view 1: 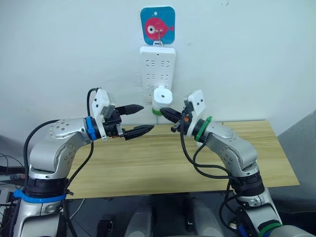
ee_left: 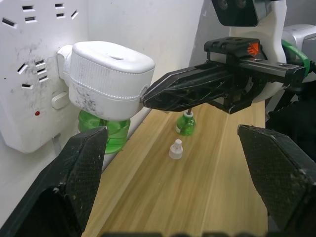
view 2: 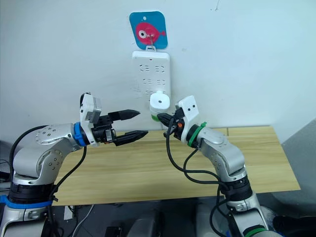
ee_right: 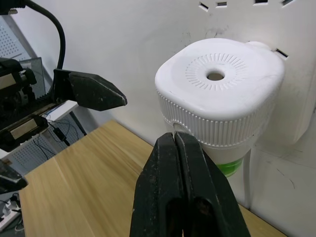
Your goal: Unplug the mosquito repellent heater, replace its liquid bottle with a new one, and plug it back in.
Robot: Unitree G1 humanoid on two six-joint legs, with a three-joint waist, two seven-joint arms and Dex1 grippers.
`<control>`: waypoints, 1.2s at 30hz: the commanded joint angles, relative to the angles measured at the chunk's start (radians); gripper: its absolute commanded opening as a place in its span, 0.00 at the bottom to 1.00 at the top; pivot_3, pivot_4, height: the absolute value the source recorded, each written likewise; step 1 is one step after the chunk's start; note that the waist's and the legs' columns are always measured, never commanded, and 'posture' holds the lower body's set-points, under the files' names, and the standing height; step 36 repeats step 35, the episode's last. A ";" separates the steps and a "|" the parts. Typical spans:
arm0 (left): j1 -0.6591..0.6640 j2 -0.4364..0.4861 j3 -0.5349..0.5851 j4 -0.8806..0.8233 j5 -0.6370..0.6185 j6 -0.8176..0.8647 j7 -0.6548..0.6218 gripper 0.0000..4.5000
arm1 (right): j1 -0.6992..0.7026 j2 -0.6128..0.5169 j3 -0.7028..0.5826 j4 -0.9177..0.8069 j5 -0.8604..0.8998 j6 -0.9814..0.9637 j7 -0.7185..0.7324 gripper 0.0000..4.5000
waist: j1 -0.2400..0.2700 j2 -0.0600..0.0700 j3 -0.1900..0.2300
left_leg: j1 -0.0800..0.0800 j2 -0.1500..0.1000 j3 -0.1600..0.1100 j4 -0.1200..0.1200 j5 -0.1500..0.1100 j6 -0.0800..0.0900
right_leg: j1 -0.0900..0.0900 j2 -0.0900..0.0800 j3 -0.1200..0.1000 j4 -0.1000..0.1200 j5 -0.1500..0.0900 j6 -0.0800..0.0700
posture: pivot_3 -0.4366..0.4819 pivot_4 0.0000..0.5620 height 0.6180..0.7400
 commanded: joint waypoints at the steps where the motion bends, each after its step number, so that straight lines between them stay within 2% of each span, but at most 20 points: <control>1: -0.018 0.000 0.003 -0.005 -0.010 -0.020 -0.003 1.00 | -0.017 -0.003 -0.076 -0.047 0.023 -0.012 -0.035 0.01 | 0.000 0.000 0.000 | 0.000 0.000 0.000 0.000 0.000 0.000 | 0.000 0.000 0.000 0.000 0.000 0.000 | 0.48 0.38 1.00; 7: -0.011 0.019 -0.017 0.022 0.033 -0.050 -0.012 1.00 | 0.054 -0.190 0.006 -0.234 0.142 0.082 0.179 0.01 | 0.000 0.000 0.000 | 0.000 0.000 -0.002 -0.001 0.000 0.000 | 0.000 0.000 -0.001 -0.001 0.000 0.000 | 0.48 0.37 1.00; 11: -0.001 0.029 -0.006 0.027 0.045 -0.059 0.004 1.00 | 0.086 -0.308 -0.039 -0.285 0.171 0.100 0.234 0.01 | 0.000 0.000 0.000 | -0.001 0.000 -0.002 -0.002 0.000 0.000 | 0.000 0.000 -0.002 -0.005 0.000 0.000 | 0.50 0.37 1.00; 12: 0.002 0.035 0.001 0.025 0.045 -0.055 0.007 1.00 | 0.091 -0.334 -0.061 -0.284 0.165 0.091 0.236 0.04 | -0.001 0.000 0.000 | -0.001 0.000 -0.001 -0.002 0.000 0.000 | 0.000 0.000 -0.001 -0.005 0.000 0.000 | 0.51 0.36 1.00; 15: 0.029 0.101 0.035 0.017 0.061 -0.044 0.005 1.00 | 0.116 -0.464 -0.175 -0.251 0.162 0.043 0.304 0.20 | 0.003 0.000 0.000 | -0.001 0.000 -0.001 -0.002 0.000 0.000 | 0.002 0.000 -0.001 -0.005 0.000 0.000 | 0.53 0.35 1.00; 19: 0.056 0.192 0.105 0.036 0.060 -0.049 -0.006 1.00 | 0.155 -0.638 -0.279 -0.225 0.183 0.002 0.438 0.52 | 0.009 0.000 0.000 | -0.001 0.000 -0.002 -0.002 -0.002 0.003 | 0.003 0.000 -0.002 -0.006 0.000 0.000 | 0.56 0.33 1.00; 25: 0.077 0.232 0.150 0.095 0.074 -0.084 -0.011 1.00 | 0.213 -0.737 -0.359 -0.170 0.161 -0.060 0.509 1.00 | 0.019 -0.001 0.000 | 0.000 0.001 -0.002 -0.002 -0.002 0.003 | 0.004 0.000 -0.002 -0.007 0.000 0.000 | 0.57 0.31 1.00; 36: 0.089 0.215 0.128 0.113 0.105 -0.142 -0.003 1.00 | 0.271 -0.764 -0.391 -0.084 0.133 -0.114 0.518 1.00 | 0.043 -0.001 0.000 | 0.000 0.000 -0.002 -0.002 0.000 0.000 | 0.008 -0.001 -0.002 -0.016 0.000 0.000 | 0.55 0.31 1.00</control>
